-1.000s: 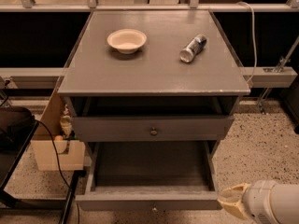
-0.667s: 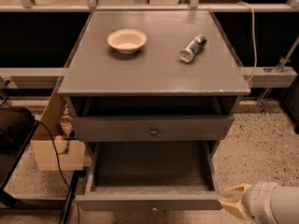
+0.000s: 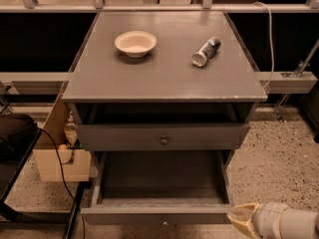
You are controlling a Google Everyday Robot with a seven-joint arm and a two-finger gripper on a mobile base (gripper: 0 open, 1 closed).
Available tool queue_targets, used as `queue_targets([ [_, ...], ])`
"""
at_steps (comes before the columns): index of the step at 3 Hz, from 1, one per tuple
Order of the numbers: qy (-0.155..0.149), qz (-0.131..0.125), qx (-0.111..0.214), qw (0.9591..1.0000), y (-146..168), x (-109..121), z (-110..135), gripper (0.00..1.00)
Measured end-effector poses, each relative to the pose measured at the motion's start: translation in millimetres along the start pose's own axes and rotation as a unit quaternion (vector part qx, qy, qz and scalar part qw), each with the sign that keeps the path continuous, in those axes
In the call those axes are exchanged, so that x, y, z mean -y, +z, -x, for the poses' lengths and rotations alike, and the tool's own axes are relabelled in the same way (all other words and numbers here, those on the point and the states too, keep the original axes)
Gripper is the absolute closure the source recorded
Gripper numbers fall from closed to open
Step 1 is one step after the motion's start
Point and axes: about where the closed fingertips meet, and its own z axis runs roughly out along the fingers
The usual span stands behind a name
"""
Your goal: Close middle drawer
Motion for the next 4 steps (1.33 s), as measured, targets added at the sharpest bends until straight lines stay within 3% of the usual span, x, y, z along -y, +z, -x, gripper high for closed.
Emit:
queue_targets([
  [4,0.070,-0.003,0.026,0.9972,78.3,9.7,-81.4,1.00],
])
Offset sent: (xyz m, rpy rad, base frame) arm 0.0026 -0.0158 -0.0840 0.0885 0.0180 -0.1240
